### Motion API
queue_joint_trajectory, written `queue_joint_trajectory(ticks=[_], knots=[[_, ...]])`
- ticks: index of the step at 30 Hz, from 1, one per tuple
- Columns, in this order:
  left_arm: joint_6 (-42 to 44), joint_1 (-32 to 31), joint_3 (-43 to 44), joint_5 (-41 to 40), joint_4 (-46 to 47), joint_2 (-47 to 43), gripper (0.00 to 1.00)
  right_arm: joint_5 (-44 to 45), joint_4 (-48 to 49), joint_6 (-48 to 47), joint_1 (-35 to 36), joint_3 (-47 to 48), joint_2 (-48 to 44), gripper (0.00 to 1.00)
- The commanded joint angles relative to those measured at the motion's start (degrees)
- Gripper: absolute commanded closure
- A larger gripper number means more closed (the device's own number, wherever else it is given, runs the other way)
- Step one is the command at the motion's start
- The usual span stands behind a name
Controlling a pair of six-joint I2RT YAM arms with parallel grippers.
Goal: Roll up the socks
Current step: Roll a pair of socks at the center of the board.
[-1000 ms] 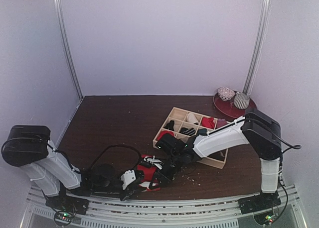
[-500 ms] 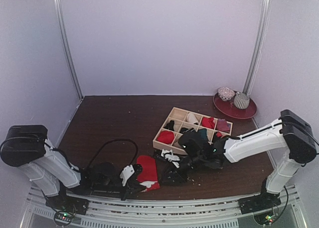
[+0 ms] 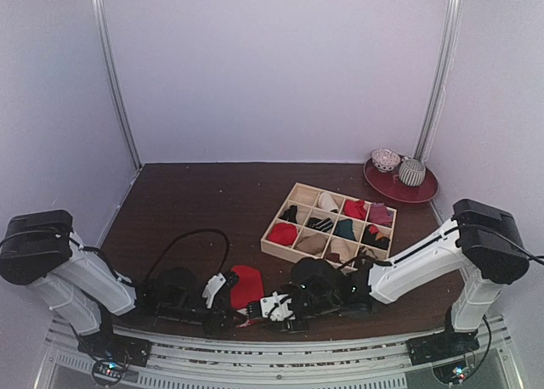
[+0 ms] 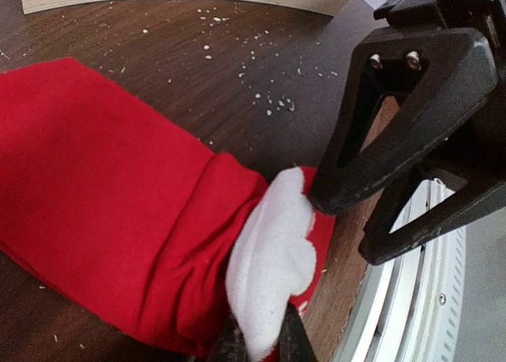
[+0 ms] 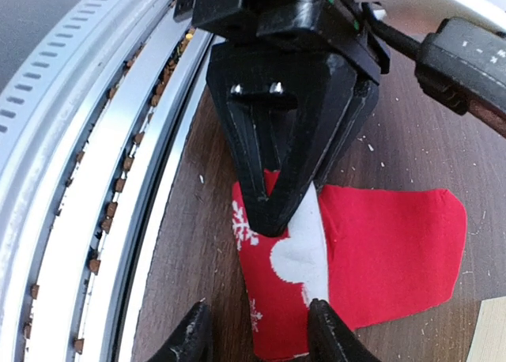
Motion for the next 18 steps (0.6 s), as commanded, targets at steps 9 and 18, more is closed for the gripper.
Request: queue_joint_trajectory(ticks=[9, 18], knots=[[-2.0, 0.5, -2.0, 6.4, -1.1, 6.3, 1.00, 6.7, -0.4, -4.3, 0.6, 4.7, 7.6, 0.60], [3.7, 0.7, -3.9, 1.7, -5.3, -4.6, 0.56, 3.0, -8.1, 6.0, 0.0, 5.4, 9.2, 0.90]])
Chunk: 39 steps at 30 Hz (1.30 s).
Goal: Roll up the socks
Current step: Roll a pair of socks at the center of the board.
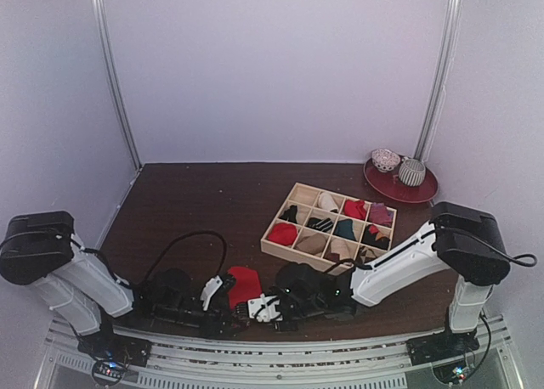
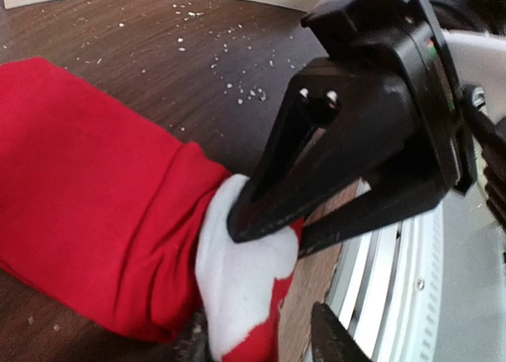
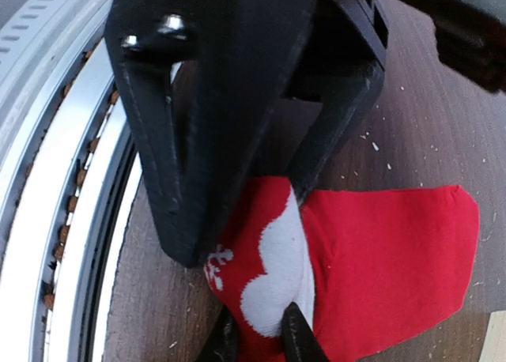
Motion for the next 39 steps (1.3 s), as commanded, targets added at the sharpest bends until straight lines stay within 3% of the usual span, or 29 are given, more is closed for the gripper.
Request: queue_joint_trajectory(ticks=[1, 6, 8, 11, 19, 26, 29, 33, 36, 37, 39], knots=[[6.7, -0.2, -1.2, -3.9, -13.2, -8.8, 0.55, -4.6, -10.0, 8.0, -0.8, 0.7, 1.5, 0.92], [17.1, -0.3, -0.3, -12.0, -20.8, -23.1, 0.49, -16.0, -25.8, 14.6, -3.0, 9.4, 3.1, 0.92], [22.0, -0.4, -1.4, -12.8, -18.1, -26.9, 0.42, -20.9, -34.0, 16.0, -4.0, 14.6, 5.4, 0.93], [26.7, -0.9, -3.8, -11.3, -11.6, -28.9, 0.41, -26.0, -41.4, 18.1, -5.6, 20.0, 8.3, 0.92], [28.6, -3.1, -3.2, -8.4, -3.3, -15.5, 0.44, -31.7, -42.2, 22.5, -8.9, 23.0, 12.0, 0.92], [27.8, -5.9, -1.3, -9.6, 0.3, -6.5, 0.45, -31.5, -43.4, 22.9, -9.1, 25.0, 13.6, 0.92], [27.1, -6.4, -0.6, -10.4, 0.0, -4.7, 0.52, -31.2, -42.7, 23.7, -9.1, 25.0, 13.4, 0.89], [26.5, -6.4, 0.4, -11.3, -1.2, -2.6, 0.75, -29.9, -41.4, 24.4, -9.1, 24.5, 12.3, 0.84], [24.6, -6.4, 0.5, -13.4, -2.0, -1.4, 0.90, -29.1, -41.1, 24.5, -9.1, 23.9, 11.0, 0.73], [23.4, -6.3, 0.5, -14.6, -2.3, -1.2, 0.97, -28.4, -40.5, 24.7, -9.1, 23.3, 10.1, 0.56], [21.3, -6.3, 0.5, -16.8, -2.7, -0.7, 1.00, -27.1, -38.4, 24.6, -9.2, 21.2, 7.0, 0.33]])
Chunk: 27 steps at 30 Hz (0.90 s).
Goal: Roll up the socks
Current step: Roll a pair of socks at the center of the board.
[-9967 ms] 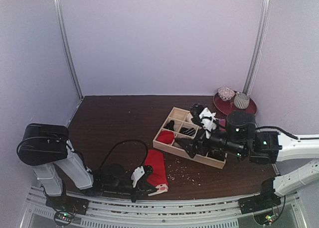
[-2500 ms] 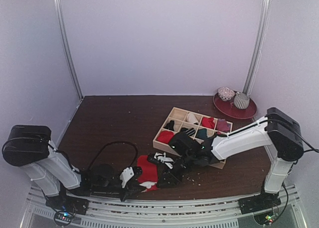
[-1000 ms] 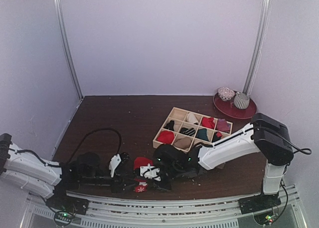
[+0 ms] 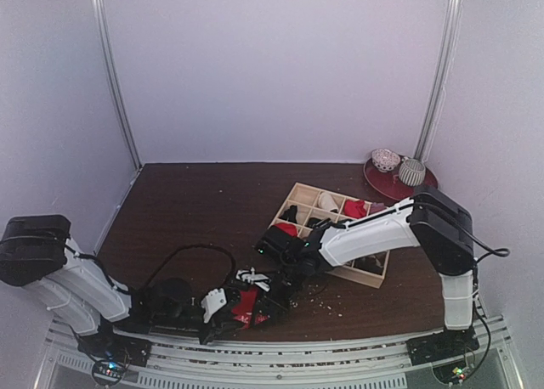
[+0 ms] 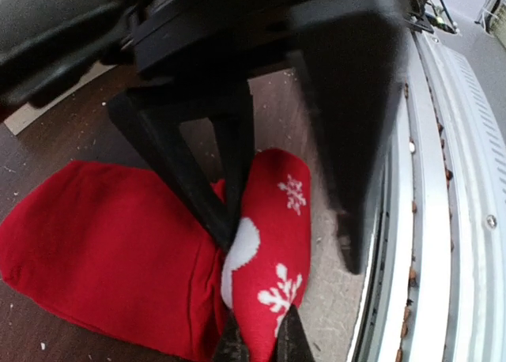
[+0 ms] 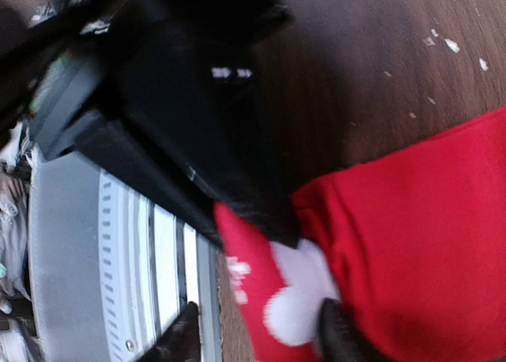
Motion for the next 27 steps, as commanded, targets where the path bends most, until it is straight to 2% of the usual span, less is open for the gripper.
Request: queue_joint_trajectory(ticks=[1, 2, 3, 11, 15, 17, 19, 21, 23, 25, 27], knots=[[-5.3, -0.2, 1.0, -5.2, -0.8, 2.1, 1.00, 7.2, 1.3, 1.0, 0.3, -5.0, -4.9, 0.16], [-6.3, -0.2, 1.0, -5.4, -1.3, 2.3, 1.00, 8.4, 2.5, 1.4, 0.2, -6.0, -6.9, 0.02], [-7.3, -0.1, 1.0, -5.4, -1.9, 2.5, 1.00, 9.8, 2.8, 1.7, 0.2, -6.6, -8.5, 0.00], [-13.0, 0.5, 0.8, -2.8, -2.6, 4.2, 1.00, 27.5, 2.2, 4.3, 0.5, -8.2, -20.5, 0.00], [-14.7, 1.1, 0.2, -1.3, -0.3, 5.3, 1.00, 47.2, 4.7, 7.1, 2.9, -10.2, -25.5, 0.00], [-15.2, 1.2, 0.2, -0.8, 0.1, 5.9, 1.00, 56.1, 7.0, 4.0, 5.1, -12.1, -28.1, 0.00], [-15.4, 1.2, 0.4, -0.4, 0.3, 6.6, 1.00, 61.8, 13.8, 0.0, 7.1, -17.3, -31.5, 0.00], [-15.6, 1.2, 0.6, 0.0, 0.4, 7.1, 1.00, 66.4, 24.2, 1.0, 7.7, -24.1, -35.2, 0.00], [-15.7, 1.2, 0.7, 0.4, 0.4, 7.6, 1.00, 72.8, 30.1, 4.2, 7.6, -29.0, -37.7, 0.00], [-16.0, 1.3, 0.7, 0.7, 0.4, 7.8, 1.00, 74.2, 31.9, 6.0, 7.2, -30.9, -38.7, 0.00], [-16.1, 1.3, 0.6, 1.1, 0.4, 8.0, 1.00, 68.3, 30.3, 4.4, 7.1, -30.5, -38.1, 0.00]])
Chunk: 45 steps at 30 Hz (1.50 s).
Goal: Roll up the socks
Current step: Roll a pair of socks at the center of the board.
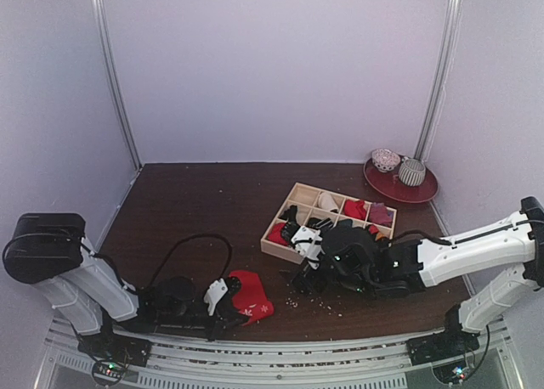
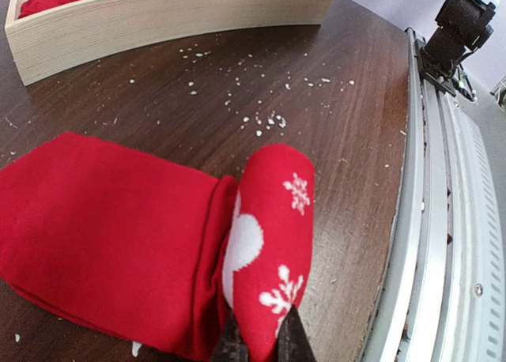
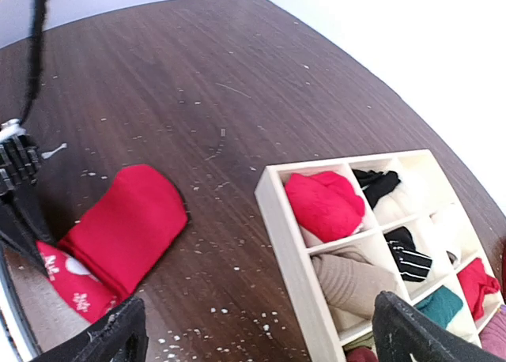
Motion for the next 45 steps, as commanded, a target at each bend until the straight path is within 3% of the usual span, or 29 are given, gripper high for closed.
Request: queue_joint_trajectory(ticks=[1, 5, 9, 18, 26, 34, 36, 41, 43, 45], knots=[[-1.3, 0.5, -0.7, 1.8, -5.7, 2.2, 1.00, 0.3, 6.2, -0.3, -0.5, -0.6, 0.0, 0.00], [-1.2, 0.6, -0.8, 2.6, -5.6, 2.3, 1.00, -15.7, 9.3, -5.5, 0.2, -3.2, 3.3, 0.11], [-1.6, 0.7, -1.1, 3.2, -5.4, 2.3, 1.00, -23.6, 13.5, -11.0, 0.8, -5.6, 7.2, 0.19], [-1.5, 0.7, -1.3, 4.4, -5.0, 2.9, 1.00, -26.2, 14.7, -17.6, 1.4, 0.5, 18.8, 0.22], [-1.7, 0.9, -2.3, 5.1, -4.8, 2.2, 1.00, -29.1, 15.1, -19.3, 2.0, 1.6, 22.2, 0.28], [-1.3, 1.2, -2.0, 6.3, -4.4, 3.0, 1.00, -30.8, 14.1, -19.0, 1.9, 3.7, 26.4, 0.49], [-1.2, 1.2, -1.7, 6.6, -4.4, 3.5, 1.00, -30.6, 14.2, -18.3, 1.9, 4.0, 26.2, 0.59], [-1.0, 1.4, -1.7, 5.5, -4.5, 2.2, 1.00, -34.2, 8.3, -14.1, 1.4, 7.1, 25.6, 0.97], [0.0, 1.3, -2.1, 4.4, -5.1, -1.6, 0.83, -36.2, 5.0, -9.7, 0.6, 8.5, 25.8, 1.00], [2.5, 1.4, -1.5, 3.3, -8.5, -6.3, 0.76, -39.4, 0.8, -4.3, -0.9, 10.0, 27.0, 1.00]])
